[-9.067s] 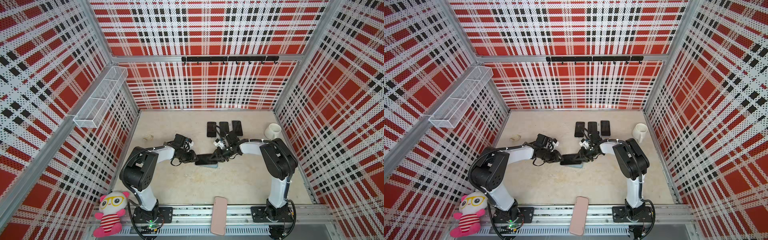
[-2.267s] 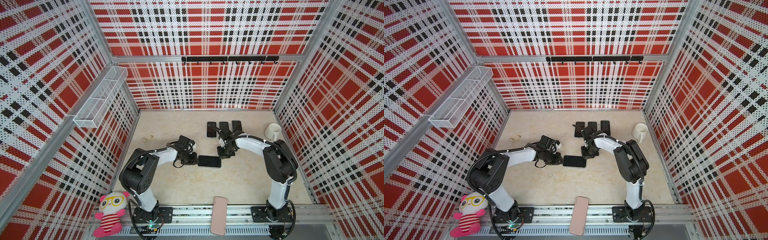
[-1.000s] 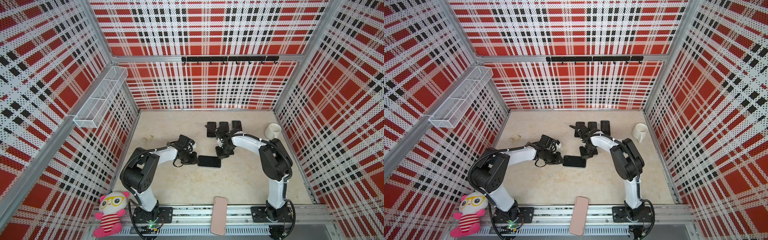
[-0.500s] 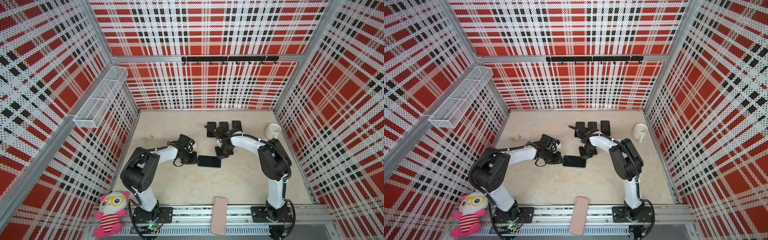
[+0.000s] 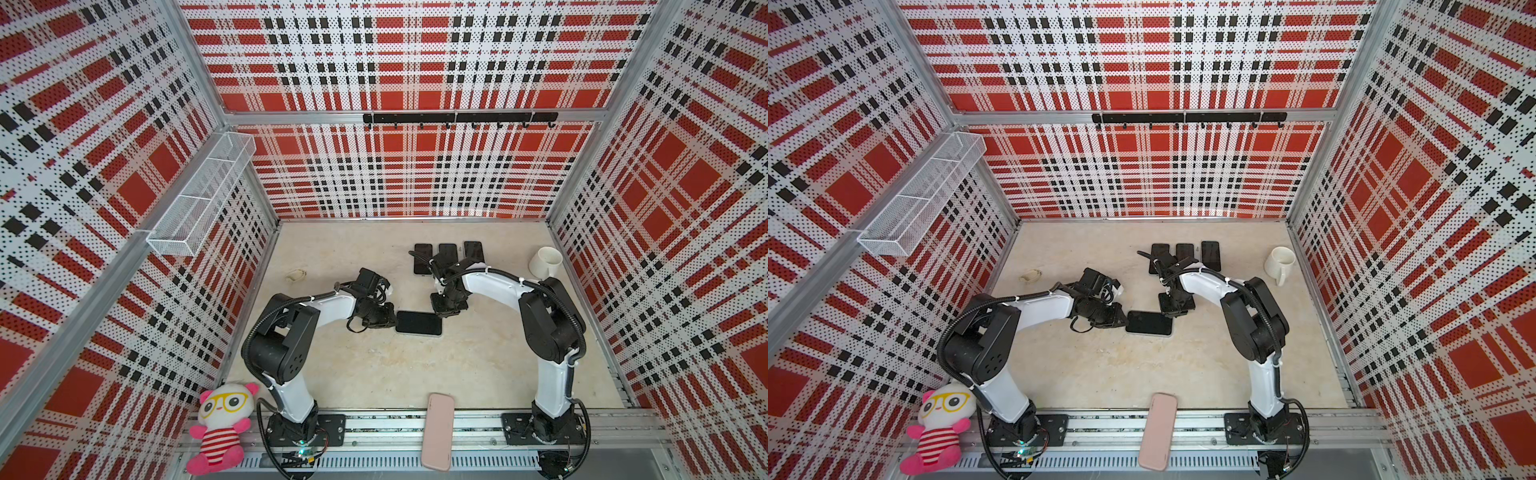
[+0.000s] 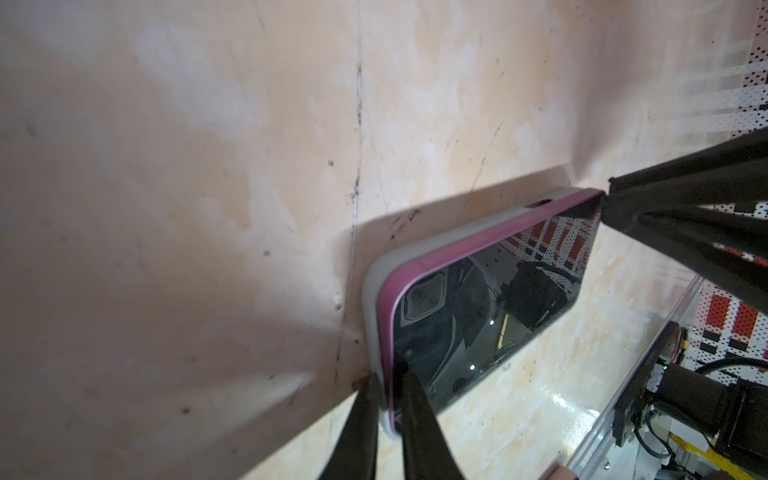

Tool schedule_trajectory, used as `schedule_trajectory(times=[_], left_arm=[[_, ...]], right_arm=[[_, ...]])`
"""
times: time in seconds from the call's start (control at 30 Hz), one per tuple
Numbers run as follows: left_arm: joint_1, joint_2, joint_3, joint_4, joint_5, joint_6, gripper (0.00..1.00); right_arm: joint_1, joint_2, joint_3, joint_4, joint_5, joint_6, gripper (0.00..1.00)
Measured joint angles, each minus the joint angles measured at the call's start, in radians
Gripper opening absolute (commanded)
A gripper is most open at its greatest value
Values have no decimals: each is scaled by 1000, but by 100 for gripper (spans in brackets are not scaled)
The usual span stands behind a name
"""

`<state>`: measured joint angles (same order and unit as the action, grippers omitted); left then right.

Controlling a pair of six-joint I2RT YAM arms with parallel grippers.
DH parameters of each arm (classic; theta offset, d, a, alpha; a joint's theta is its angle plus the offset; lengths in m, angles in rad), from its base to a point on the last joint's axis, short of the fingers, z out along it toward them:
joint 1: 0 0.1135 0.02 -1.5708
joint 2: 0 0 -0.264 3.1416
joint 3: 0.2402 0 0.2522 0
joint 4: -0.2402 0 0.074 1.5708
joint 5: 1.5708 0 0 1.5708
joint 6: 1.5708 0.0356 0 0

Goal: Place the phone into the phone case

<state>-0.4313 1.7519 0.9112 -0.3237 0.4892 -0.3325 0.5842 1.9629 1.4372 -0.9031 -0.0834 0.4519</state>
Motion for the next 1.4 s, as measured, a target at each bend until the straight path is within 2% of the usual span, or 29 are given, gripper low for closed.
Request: schedule_trajectory(times=[0.3,0.73,1.0,1.17,1.4], left_arm=[[13,0,4,8,-6,0,16],[18,0,5,11,-5,4,16],[18,1,5,14,-4,4,16],[10,2,5,16,-5,4,16],[9,2,5,16,-5,5,16]], right_arm=[[-54,-102,13,18,-68,-21,21],[-58,-17,-84,68,-165,-48,19],[-57,-8,-89,91,-203,-52,17],[-57,-3,-88,87,-208,-58,13],[-42,25,-59,55,-186,-63,12]])
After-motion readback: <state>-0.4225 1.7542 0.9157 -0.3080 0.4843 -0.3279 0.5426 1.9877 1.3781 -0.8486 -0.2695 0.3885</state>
